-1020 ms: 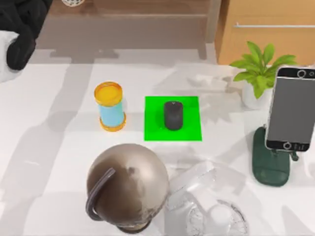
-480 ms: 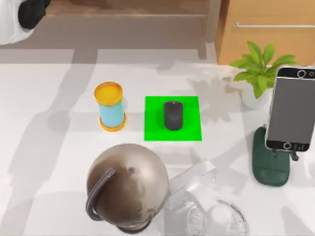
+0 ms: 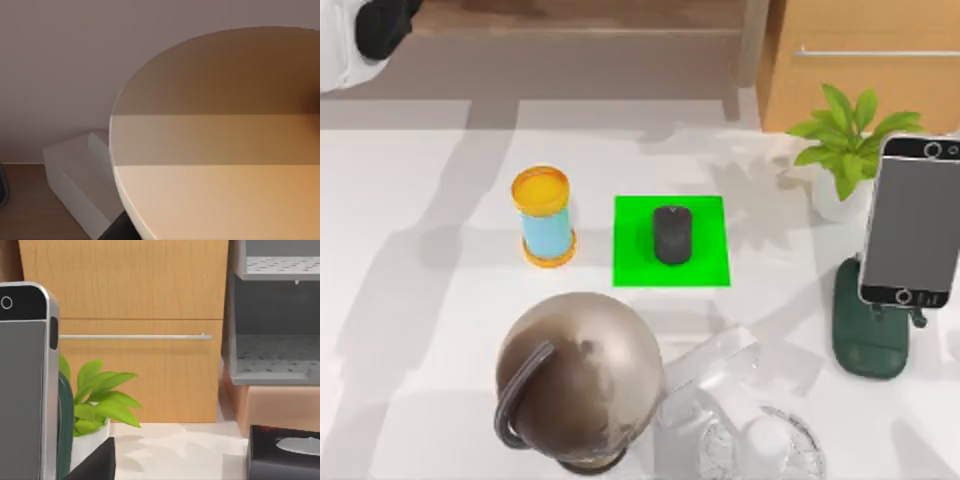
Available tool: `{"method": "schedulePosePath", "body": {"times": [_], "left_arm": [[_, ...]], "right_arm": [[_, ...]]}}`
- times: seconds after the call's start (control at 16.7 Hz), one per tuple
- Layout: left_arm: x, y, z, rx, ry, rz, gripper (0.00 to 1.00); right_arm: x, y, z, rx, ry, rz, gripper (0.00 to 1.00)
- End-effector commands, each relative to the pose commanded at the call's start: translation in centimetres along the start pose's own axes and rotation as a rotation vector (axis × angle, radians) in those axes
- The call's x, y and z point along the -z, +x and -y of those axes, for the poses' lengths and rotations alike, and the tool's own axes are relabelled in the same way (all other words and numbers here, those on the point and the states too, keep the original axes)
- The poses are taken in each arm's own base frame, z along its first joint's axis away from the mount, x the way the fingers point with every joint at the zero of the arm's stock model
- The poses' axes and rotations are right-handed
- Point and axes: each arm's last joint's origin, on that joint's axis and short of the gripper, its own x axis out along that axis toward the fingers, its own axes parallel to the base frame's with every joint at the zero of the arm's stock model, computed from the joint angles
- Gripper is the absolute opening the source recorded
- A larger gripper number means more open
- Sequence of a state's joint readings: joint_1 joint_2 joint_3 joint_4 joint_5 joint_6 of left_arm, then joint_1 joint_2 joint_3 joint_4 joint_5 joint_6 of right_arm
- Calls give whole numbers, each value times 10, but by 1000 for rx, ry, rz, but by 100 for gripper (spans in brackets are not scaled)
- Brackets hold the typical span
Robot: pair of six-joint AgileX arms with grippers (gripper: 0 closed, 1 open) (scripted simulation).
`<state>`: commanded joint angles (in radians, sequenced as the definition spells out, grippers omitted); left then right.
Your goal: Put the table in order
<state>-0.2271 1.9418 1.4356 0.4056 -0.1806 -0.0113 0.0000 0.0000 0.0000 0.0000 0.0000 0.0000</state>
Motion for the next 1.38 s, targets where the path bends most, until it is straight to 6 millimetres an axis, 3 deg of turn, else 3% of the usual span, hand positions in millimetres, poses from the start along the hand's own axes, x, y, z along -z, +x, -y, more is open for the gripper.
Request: {"method": "schedulePosePath", "body": {"times": [0.6,1.38], "left_arm": [[2,5,1,-2,-2,1,0],[2,5,1,-2,-2,1,98]], "right_arm": [[0,0,0,0,0,0,100],[0,0,0,0,0,0,100]]}}
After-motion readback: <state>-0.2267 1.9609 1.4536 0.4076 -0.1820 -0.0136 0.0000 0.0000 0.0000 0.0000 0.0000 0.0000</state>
